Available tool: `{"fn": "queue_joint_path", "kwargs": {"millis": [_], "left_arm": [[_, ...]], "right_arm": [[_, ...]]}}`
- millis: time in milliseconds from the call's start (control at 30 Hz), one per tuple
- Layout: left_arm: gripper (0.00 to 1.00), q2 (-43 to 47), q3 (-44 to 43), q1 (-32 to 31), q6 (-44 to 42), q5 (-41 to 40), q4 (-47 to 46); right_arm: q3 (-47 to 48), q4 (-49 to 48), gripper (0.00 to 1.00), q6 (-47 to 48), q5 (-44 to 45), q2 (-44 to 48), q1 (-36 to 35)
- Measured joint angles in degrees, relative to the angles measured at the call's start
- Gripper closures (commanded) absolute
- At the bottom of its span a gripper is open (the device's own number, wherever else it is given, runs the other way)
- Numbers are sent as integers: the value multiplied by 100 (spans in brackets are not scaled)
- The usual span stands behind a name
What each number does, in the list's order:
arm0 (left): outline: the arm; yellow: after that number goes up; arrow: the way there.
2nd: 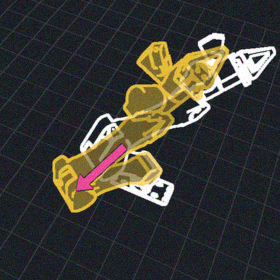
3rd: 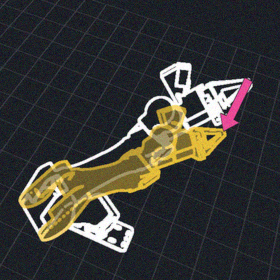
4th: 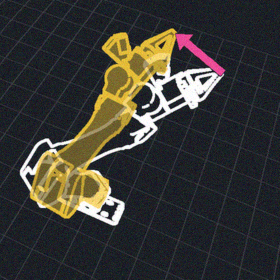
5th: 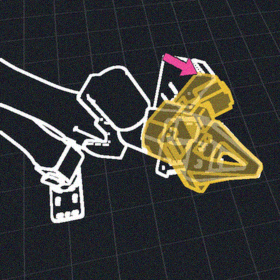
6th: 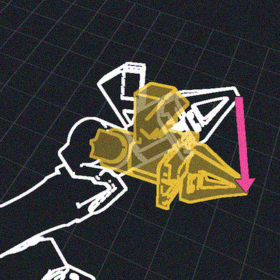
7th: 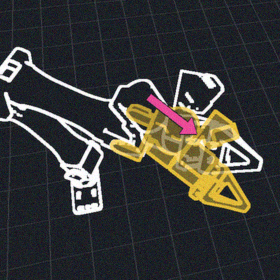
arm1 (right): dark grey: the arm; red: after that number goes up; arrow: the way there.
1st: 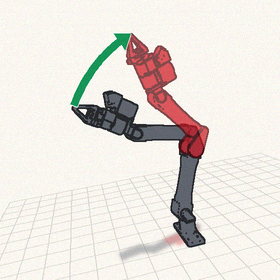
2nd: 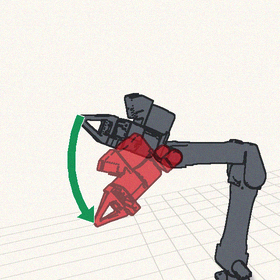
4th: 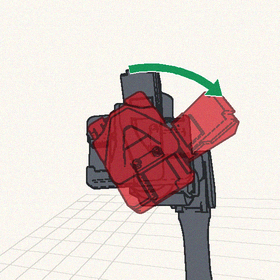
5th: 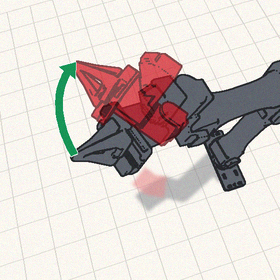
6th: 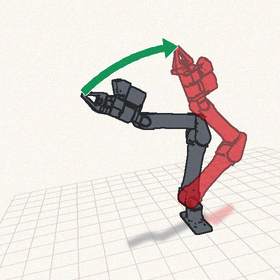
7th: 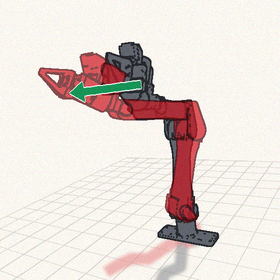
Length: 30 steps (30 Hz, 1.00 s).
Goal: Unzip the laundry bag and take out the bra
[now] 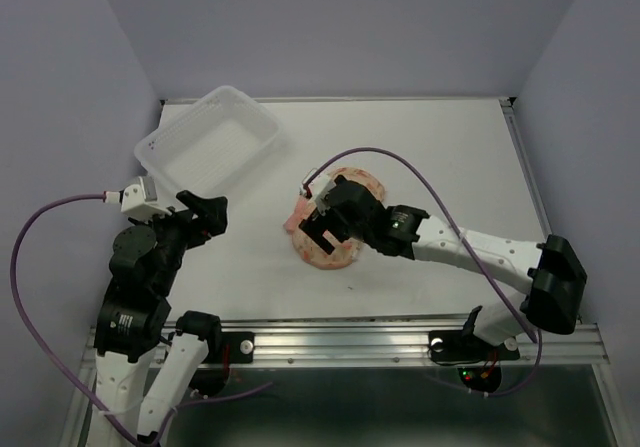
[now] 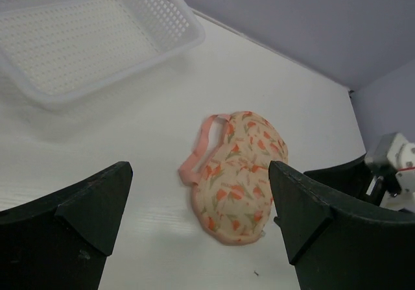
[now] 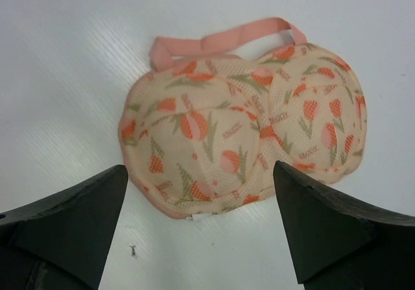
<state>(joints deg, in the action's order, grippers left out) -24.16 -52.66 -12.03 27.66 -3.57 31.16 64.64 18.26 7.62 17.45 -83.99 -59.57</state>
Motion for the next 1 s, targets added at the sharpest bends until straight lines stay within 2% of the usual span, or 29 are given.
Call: {"fn": "queue_joint_path", "kwargs": {"millis": [67,167,300,400,467,600,767,800,833,867,933,1000], "left_arm": [[1,-109,127,0,129,170,-15],[1,-420,404,0,286,507,-66],[1,-863,791,-2,529,931,-177],[1,-1095,1003,-68,717,1128,-363],[1,-1322,1123,-245,872,1220,-560],[2,-2033,1193,-1222,1191,1040,-1049],[17,-3250,1193,-2203,1502,651,-1683],[23,-3547,1193,-2380,1537,520,-1836],[32,-3816,1191,-2514,1578,439,-1950],[35,-4092,1189,-2658,1617,376,-2057],[47,-4625,1167,-2861,1655,232,-2245],[50,-5077,1108,-2957,1663,144,-2391]], "right_arm": [[262,66,0,-302,-321,-2,146],[531,101,0,-765,-1027,-2,758],[686,236,0,-1290,-1665,-103,1834],[782,264,0,-1467,-1810,-466,2514],[892,275,1,-1515,-1843,-833,2835],[1064,317,4,-1539,-1932,-1764,3359],[1106,295,23,-1635,-2006,-2540,3436],[1106,264,27,-1650,-2052,-2566,3438],[1106,238,36,-1714,-2063,-2568,3436],[1095,199,37,-1777,-2065,-2566,3432],[1021,79,42,-1864,-2070,-2544,3418],[852,-59,43,-1976,-2055,-2472,3399]]}}
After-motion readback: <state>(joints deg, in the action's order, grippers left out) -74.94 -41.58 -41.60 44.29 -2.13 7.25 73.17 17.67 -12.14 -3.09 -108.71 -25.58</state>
